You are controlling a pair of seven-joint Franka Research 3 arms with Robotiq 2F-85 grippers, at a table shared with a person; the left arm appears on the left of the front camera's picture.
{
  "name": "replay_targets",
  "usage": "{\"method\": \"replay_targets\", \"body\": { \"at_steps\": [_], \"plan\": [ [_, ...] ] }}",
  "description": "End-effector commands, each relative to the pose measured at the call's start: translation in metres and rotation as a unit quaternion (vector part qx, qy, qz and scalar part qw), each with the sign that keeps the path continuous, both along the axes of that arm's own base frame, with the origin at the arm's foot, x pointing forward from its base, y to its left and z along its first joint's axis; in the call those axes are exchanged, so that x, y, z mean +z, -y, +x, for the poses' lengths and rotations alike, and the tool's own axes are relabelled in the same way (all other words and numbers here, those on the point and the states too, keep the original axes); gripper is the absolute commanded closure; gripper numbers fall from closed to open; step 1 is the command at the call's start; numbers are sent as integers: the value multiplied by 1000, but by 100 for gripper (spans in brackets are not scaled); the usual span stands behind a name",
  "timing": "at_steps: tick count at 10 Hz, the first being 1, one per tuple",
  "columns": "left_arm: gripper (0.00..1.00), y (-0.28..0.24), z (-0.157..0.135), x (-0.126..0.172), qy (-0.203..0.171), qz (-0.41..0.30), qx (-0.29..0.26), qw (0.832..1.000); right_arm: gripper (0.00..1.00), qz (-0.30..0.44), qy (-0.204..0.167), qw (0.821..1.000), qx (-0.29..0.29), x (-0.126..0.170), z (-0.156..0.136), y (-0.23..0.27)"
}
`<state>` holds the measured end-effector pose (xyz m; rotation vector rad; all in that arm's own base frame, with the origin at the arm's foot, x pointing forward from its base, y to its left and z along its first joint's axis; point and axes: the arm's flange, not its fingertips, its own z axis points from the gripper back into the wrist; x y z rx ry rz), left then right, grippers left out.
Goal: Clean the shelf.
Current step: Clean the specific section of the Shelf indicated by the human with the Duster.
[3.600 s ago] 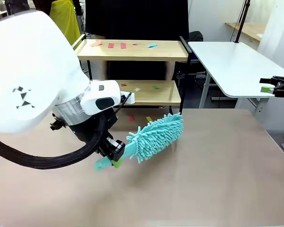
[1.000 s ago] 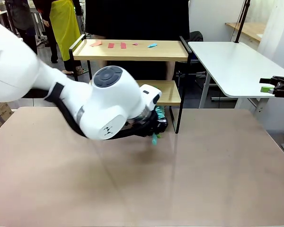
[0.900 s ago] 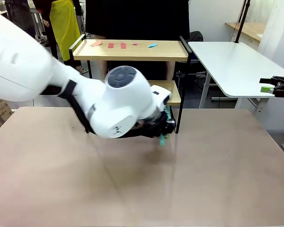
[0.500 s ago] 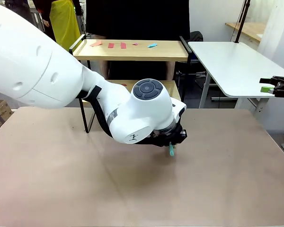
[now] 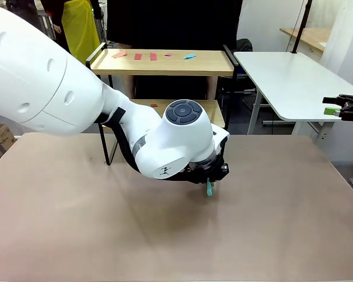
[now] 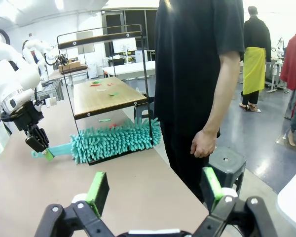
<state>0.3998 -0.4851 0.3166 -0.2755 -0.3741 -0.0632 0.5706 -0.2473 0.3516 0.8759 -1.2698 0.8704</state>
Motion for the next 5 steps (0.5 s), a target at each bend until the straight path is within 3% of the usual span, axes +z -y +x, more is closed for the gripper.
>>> {"method": "replay_targets", "body": {
  "at_steps": [1, 5],
  "plan": [
    [87, -16, 7, 14, -21, 28, 3, 999, 0, 0, 3, 1000, 1, 3, 1, -2],
    [87, -55, 19, 13, -38, 66, 19, 997, 0, 0, 3, 1000, 1, 3, 1, -2]
  ]
}}
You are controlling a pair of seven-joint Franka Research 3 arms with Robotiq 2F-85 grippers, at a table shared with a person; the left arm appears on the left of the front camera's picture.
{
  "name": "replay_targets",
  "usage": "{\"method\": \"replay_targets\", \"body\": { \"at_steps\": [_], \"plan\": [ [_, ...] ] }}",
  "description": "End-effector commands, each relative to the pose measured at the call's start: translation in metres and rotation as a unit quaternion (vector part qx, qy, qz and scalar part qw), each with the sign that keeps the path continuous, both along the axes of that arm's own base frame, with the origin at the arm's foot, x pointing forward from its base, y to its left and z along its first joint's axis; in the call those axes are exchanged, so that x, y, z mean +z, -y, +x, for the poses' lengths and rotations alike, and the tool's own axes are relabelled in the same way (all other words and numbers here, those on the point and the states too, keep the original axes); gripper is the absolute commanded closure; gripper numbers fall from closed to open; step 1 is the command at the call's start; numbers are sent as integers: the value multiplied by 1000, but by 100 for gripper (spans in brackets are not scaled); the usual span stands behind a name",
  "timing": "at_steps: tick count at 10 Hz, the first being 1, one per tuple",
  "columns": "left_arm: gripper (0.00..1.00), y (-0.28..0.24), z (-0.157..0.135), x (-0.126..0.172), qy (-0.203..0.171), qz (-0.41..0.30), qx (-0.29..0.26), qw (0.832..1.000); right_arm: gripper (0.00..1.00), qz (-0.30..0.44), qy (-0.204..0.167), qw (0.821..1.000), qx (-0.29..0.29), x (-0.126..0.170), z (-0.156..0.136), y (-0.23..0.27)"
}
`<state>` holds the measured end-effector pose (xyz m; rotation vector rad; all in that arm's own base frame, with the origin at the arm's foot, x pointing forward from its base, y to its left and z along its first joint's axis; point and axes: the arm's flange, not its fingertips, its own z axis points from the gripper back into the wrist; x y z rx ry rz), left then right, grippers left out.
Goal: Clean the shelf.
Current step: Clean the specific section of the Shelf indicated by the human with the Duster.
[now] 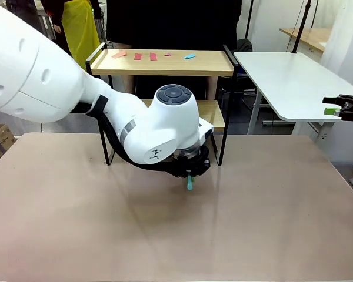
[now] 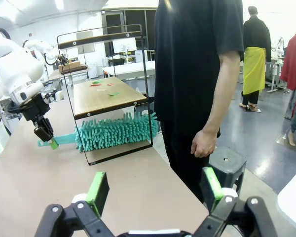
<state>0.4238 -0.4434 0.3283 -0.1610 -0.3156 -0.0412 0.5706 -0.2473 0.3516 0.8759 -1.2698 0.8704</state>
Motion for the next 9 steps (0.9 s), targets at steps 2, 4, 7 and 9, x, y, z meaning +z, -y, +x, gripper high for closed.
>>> {"method": "replay_targets", "body": {
  "at_steps": [2, 4, 7, 9],
  "plan": [
    [87, -39, -2, -4, 0, 37, 18, 999, 0, 0, 3, 1000, 1, 3, 1, -2],
    [87, -68, 0, -3, 4, 58, 27, 998, 0, 0, 3, 1000, 1, 3, 1, -2],
    [87, -110, 1, -3, -9, 79, 38, 996, 0, 0, 3, 1000, 1, 3, 1, -2],
    [87, -138, 3, -6, -13, 109, 44, 993, 0, 0, 3, 1000, 1, 3, 1, -2]
  ]
}}
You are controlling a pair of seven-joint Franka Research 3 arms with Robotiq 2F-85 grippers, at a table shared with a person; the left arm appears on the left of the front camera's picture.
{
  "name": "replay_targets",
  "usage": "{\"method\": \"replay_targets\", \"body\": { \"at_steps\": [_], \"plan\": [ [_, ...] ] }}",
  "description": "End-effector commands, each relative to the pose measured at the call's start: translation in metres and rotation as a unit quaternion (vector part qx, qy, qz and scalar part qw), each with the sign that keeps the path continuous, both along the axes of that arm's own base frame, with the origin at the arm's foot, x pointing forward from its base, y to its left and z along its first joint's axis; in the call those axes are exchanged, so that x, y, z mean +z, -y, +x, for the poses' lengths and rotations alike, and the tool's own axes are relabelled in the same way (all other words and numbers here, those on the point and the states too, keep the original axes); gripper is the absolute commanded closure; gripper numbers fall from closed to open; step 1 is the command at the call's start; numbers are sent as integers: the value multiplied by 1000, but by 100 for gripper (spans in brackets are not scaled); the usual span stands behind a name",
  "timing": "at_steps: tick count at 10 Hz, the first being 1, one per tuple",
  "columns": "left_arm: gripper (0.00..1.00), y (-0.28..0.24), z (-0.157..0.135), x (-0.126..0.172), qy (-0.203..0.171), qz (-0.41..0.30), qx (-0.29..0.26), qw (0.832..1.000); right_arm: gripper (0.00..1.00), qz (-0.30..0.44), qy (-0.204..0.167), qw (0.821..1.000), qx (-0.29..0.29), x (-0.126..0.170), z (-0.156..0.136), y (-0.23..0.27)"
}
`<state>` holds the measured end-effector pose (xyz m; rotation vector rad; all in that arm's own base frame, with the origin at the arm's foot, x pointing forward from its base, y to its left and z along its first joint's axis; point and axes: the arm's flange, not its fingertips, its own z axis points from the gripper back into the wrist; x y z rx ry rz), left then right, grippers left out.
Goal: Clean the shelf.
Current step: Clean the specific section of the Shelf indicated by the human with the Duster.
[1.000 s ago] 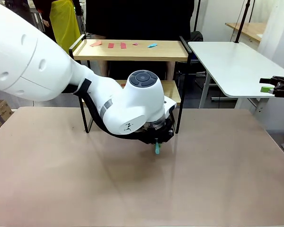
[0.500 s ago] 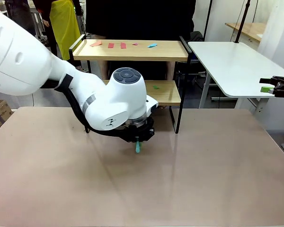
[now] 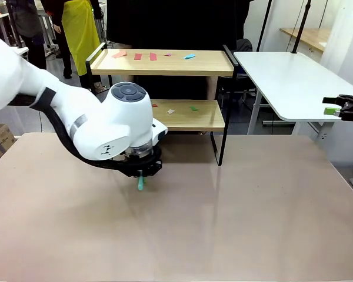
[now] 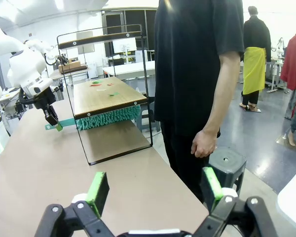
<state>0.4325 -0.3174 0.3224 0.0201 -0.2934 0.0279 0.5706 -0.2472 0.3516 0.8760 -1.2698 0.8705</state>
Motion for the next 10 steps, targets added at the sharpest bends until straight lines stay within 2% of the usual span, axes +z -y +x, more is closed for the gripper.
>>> {"method": "replay_targets", "body": {
  "at_steps": [1, 4, 6, 7, 8, 9, 10],
  "plan": [
    [87, -25, -7, -1, -1, 39, 2, 999, 0, 0, 3, 1000, 1, 3, 1, -2],
    [87, -57, -15, 7, 14, 96, 25, 995, 0, 0, 3, 1000, 1, 3, 1, -2],
    [87, -71, -20, 15, 19, 118, 21, 993, 0, 0, 3, 1000, 1, 3, 1, -2],
    [87, -74, -23, 18, 29, 116, 24, 992, 0, 0, 3, 1000, 1, 3, 1, -2],
    [87, -74, -24, 20, 57, 103, 28, 993, 0, 0, 3, 1000, 1, 3, 1, -2],
    [87, -68, -15, 18, 14, 104, 10, 994, 0, 0, 3, 1000, 1, 3, 1, -2],
    [87, -68, -15, 18, 14, 104, 10, 994, 0, 0, 3, 1000, 1, 3, 1, -2]
  ]
}}
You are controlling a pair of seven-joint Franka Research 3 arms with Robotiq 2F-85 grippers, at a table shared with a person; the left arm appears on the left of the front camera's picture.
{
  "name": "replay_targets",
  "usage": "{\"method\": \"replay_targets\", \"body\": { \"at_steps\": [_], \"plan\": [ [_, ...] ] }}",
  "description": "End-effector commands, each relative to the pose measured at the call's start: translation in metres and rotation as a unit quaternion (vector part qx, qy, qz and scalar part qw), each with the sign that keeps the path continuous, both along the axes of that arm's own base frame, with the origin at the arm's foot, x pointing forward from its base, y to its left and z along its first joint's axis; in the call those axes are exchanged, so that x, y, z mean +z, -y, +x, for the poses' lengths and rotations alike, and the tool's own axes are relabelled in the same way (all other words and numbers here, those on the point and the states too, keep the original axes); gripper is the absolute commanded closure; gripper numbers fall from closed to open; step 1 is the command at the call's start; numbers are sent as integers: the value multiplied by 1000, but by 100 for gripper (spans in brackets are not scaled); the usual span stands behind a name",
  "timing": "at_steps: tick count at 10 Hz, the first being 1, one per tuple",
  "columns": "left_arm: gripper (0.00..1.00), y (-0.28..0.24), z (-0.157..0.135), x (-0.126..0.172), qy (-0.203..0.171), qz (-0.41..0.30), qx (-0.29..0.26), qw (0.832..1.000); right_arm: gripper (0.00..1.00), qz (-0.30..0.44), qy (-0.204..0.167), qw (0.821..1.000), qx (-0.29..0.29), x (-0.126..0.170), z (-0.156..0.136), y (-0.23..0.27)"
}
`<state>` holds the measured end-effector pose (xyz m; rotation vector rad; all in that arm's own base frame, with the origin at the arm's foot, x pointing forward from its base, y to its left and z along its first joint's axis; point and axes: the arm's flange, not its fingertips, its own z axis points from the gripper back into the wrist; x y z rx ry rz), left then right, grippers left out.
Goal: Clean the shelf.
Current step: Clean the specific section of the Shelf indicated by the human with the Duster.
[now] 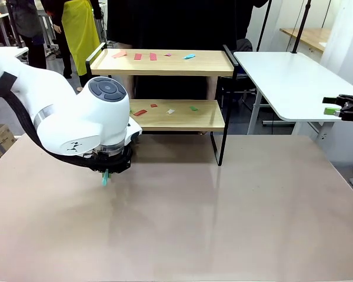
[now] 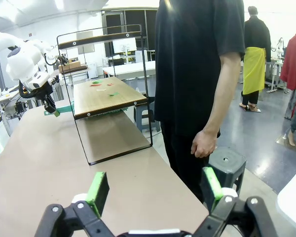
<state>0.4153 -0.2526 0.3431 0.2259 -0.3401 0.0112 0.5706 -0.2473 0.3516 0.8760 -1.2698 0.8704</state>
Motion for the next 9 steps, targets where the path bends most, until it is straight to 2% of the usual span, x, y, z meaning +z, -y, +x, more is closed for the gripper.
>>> {"method": "replay_targets", "body": {
  "at_steps": [1, 4, 5, 7, 9],
  "plan": [
    [87, -3, 3, -2, -8, 1, 4, 1000, 0, -1, 3, 1000, 1, 3, 1, -2],
    [87, 0, 1, -4, -4, 1, 0, 1000, 0, -1, 3, 1000, 1, 3, 1, -2],
    [87, -6, 0, 1, -7, -5, -44, 999, 0, -1, 3, 1000, 1, 3, 1, -2],
    [87, -18, 0, 5, -21, -26, -94, 995, 0, -1, 3, 1000, 1, 3, 1, -2],
    [87, -24, -2, 13, -19, -25, -167, 986, 0, -1, 3, 1000, 1, 3, 1, -2]
  ]
}}
